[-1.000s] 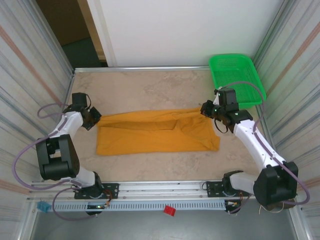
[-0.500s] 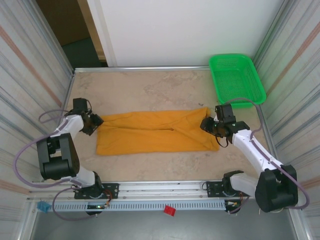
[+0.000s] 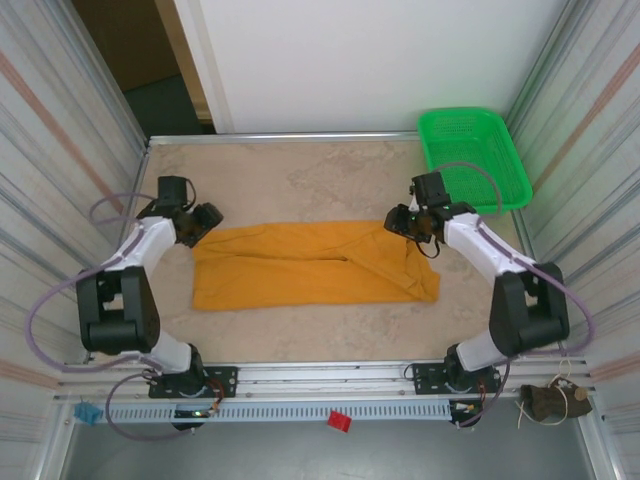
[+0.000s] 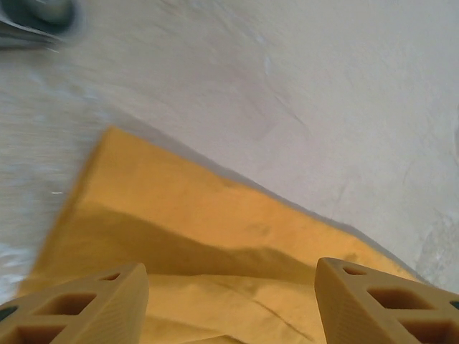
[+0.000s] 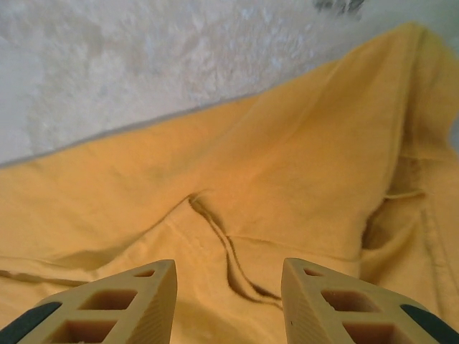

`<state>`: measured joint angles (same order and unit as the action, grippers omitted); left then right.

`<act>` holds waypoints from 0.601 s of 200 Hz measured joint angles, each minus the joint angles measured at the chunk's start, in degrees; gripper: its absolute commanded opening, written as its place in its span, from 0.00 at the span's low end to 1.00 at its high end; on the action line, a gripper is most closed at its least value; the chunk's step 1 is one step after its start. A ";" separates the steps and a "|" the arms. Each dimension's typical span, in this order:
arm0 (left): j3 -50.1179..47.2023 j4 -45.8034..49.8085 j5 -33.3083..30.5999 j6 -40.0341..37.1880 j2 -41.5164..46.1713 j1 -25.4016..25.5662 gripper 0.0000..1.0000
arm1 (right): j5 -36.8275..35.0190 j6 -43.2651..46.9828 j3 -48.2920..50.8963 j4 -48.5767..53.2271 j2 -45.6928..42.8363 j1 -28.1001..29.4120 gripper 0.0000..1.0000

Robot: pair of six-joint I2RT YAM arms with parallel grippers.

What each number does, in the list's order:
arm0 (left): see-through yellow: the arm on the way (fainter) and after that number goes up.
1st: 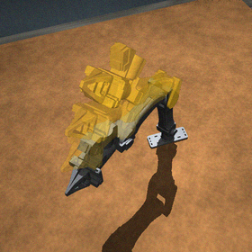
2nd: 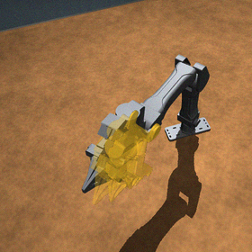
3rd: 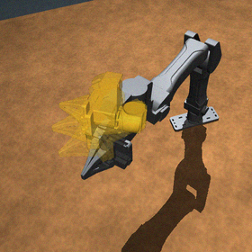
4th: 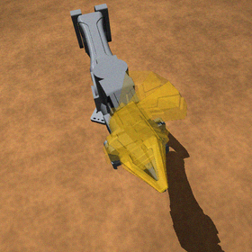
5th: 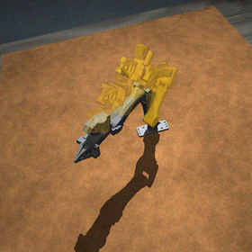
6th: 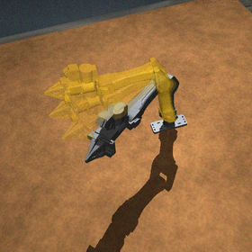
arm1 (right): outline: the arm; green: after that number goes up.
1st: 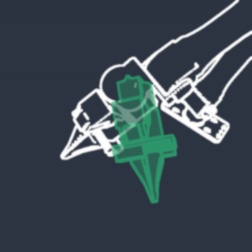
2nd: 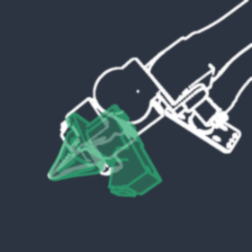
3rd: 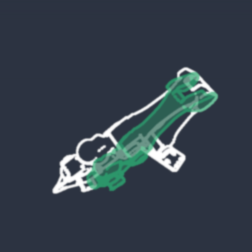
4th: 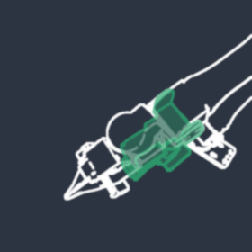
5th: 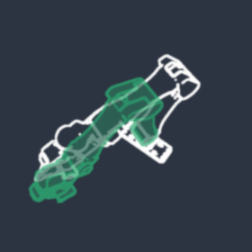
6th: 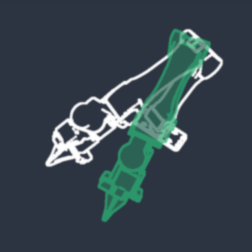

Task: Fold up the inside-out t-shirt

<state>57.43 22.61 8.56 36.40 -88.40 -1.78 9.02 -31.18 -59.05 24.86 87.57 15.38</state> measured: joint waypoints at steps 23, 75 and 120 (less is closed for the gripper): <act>0.33 -0.66 0.90 0.13 -4.28 1.90 0.62 | -0.22 1.95 -0.74 0.04 5.14 0.79 0.41; -0.09 -1.81 0.66 0.92 -6.23 1.86 0.62 | -2.89 4.37 -0.68 -0.44 7.87 1.11 0.44; -1.33 -2.40 0.33 0.98 -6.95 1.86 0.62 | -4.35 6.08 1.16 -0.98 7.89 1.11 0.00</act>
<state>56.10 20.21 8.88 37.39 -95.35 0.08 4.67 -25.10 -57.89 23.88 95.46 16.49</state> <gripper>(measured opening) 0.621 0.035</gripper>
